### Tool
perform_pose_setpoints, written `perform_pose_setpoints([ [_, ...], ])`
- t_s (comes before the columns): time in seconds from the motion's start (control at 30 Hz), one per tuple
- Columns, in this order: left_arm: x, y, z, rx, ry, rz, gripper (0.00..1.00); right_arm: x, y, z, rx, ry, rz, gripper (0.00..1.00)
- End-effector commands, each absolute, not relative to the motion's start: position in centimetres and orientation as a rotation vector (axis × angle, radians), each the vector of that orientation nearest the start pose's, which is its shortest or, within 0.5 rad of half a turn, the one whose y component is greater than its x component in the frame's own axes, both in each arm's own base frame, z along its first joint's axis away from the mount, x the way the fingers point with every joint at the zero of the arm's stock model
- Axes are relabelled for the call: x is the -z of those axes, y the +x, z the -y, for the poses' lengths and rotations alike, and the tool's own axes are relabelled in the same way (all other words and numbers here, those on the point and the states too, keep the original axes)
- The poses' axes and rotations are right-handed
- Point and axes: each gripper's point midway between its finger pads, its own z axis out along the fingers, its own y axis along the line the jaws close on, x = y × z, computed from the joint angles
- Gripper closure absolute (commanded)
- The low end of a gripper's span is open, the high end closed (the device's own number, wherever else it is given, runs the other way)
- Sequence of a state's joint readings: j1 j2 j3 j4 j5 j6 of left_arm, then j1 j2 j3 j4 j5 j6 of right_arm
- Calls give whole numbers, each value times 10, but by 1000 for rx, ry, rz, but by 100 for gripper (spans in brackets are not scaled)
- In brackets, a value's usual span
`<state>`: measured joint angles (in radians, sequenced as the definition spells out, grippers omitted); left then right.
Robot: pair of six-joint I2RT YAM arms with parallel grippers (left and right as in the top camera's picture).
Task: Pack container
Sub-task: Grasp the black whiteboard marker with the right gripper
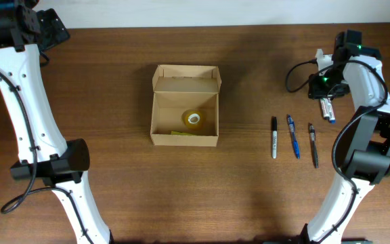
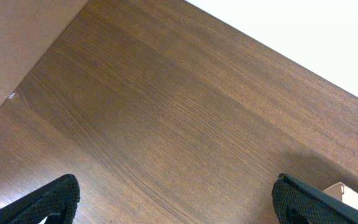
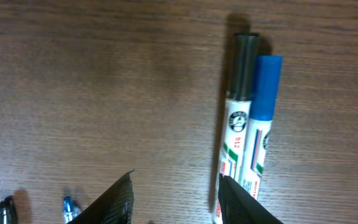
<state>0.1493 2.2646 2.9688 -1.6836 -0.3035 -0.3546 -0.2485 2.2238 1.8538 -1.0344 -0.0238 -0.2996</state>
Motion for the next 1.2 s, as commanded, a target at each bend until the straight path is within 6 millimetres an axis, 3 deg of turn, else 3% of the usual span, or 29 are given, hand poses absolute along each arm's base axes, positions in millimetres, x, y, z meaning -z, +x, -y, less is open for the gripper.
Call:
perform_pose_setpoints([
  [0.0,-339,449,-123,-310,-729,-2364,0,-35,448,129,47,-52,-3013,56],
  [0.17,-339,449,-123,-310,-729,-2364,0,-16,439,128,15,-46,-3074,56],
  [0.57,-339,449,-123,-310,-729,-2364,0,8,435,127,-8,-45,-3118,56],
  [0.73,-339,449,-123,-310,-729,-2364,0,17,431,122,-28,-50,-3146,62],
  [0.8,-339,449,-123,-310,-729,-2364,0,17,432,121,-28,-53,-3145,72],
  [0.83,-339,449,-123,-310,-729,-2364,0,17,432,119,-29,-38,-3145,86],
  [0.87,-339,449,-123,-310,-729,-2364,0,17,432,117,-43,-21,-3144,94],
  [1.07,-339,449,-123,-310,-729,-2364,0,0,443,74,-270,-17,-3099,96],
  [1.17,-339,449,-123,-310,-729,-2364,0,-33,459,47,-273,-88,-3037,96],
])
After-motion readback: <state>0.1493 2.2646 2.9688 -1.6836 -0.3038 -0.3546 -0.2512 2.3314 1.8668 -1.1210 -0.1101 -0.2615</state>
